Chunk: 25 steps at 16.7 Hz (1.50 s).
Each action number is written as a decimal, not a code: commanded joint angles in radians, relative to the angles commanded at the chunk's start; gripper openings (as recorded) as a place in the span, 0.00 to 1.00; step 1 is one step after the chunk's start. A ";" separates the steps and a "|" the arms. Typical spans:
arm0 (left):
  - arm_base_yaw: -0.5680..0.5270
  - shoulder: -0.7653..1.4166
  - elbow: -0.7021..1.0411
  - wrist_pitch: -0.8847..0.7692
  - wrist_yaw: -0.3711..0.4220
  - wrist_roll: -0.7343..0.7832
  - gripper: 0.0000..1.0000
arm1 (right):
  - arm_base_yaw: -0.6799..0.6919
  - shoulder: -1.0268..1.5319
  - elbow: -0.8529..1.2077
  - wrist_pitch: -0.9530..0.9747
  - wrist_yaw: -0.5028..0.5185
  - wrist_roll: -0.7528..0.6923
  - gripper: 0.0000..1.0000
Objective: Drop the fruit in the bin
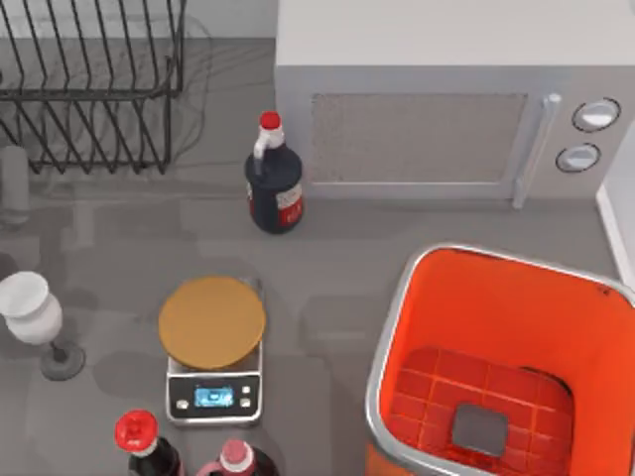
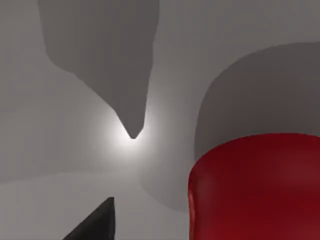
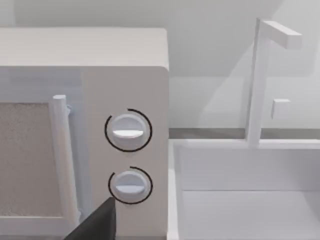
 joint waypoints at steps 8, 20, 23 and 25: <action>0.007 0.039 -0.050 0.080 0.000 0.008 0.92 | 0.000 0.000 0.000 0.000 0.000 0.000 1.00; 0.007 0.039 -0.050 0.080 0.000 0.008 0.02 | 0.000 0.000 0.000 0.000 0.000 0.000 1.00; 0.007 0.039 -0.050 0.080 0.000 0.008 0.00 | 0.000 0.000 0.000 0.000 0.000 0.000 1.00; 0.007 0.039 -0.050 0.080 0.000 0.008 0.00 | 0.000 0.000 0.000 0.000 0.000 0.000 1.00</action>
